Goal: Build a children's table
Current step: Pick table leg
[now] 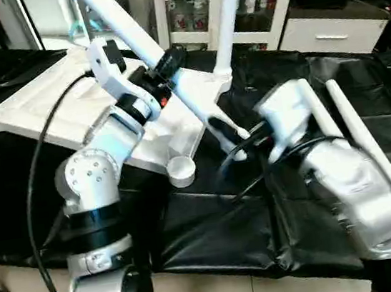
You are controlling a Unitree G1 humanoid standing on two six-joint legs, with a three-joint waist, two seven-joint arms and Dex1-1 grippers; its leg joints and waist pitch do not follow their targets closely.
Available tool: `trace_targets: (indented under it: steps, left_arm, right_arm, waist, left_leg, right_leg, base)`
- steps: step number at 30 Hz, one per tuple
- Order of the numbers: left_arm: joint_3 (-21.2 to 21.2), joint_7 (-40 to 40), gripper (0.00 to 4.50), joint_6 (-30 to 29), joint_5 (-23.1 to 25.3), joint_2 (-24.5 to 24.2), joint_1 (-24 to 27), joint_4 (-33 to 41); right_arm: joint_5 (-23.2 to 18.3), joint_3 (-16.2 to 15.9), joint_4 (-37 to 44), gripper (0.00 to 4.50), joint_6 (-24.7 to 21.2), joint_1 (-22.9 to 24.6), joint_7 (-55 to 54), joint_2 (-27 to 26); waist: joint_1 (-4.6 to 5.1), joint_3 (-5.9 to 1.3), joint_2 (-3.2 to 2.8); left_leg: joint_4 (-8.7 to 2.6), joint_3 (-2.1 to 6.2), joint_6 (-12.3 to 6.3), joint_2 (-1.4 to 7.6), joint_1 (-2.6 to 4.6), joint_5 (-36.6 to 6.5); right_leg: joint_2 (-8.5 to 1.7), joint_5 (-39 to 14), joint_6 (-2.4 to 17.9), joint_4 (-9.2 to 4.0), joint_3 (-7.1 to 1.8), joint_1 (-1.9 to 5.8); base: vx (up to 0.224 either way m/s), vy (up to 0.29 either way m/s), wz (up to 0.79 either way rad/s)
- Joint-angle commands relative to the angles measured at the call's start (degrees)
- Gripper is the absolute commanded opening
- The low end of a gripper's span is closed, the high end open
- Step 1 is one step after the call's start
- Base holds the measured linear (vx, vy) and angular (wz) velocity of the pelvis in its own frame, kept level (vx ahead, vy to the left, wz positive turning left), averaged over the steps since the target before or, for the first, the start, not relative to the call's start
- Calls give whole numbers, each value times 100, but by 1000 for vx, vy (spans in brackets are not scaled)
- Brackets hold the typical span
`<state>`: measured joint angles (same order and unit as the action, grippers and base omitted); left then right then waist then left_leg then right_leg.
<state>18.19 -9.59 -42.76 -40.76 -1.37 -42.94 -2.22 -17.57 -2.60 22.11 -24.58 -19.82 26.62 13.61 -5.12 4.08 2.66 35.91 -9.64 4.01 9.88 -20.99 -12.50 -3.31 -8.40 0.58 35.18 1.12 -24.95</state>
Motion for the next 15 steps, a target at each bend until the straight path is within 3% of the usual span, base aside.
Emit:
trace_targets:
  steps: [1,3,6,7,9,15]
  left_arm:
    - [-91,-85,178,18,51,-94,-155,-31]
    - [-155,-199,178,-41,39,-202,-199,-50]
    - [-229,-315,178,-126,13,-295,-251,-48]
    - [-284,-395,178,-191,-11,-338,-298,-44]
    - [-312,-423,178,-203,-2,-358,-310,-45]
    - [-523,-643,178,-250,-11,-422,-392,-59]
  right_arm:
    - [-809,822,-6,344,-590,-272,21,84]
    - [-944,1198,-386,344,-978,-534,31,290]
    - [-1000,1401,-786,344,-1271,-721,187,579]
    - [-1231,1515,-1038,344,-1539,-777,411,867]
    - [-1309,1556,-1133,344,-1630,-793,486,963]
    - [-1763,1510,-1360,344,-1957,-785,1113,1279]
  waist:
    - [-6,-479,-78]
    - [-7,-469,-72]
    - [-11,-466,-68]
    - [-17,-476,-35]
    - [-24,-472,-45]
    - [-34,-488,19]
  left_leg:
    - [-403,66,-287,189,51,-429]
    - [-401,52,-233,175,59,-502]
    - [-395,41,-94,156,53,-535]
    - [-388,41,-93,154,56,-524]
    - [-380,34,-105,158,48,-485]
    - [-355,34,-276,171,1,-242]
  right_leg:
    - [-300,-601,1050,-281,-156,395]
    - [-289,-780,1061,-306,-152,387]
    - [-297,-1027,1004,-324,-152,386]
    - [-302,-1091,989,-325,-148,412]
    - [-307,-1065,1005,-340,-154,394]
    - [-338,-1018,1090,-326,-147,427]
  base:
    - [0,0,0]
    - [0,0,0]
    - [0,0,0]
    - [0,0,0]
    - [0,0,0]
    - [0,0,0]
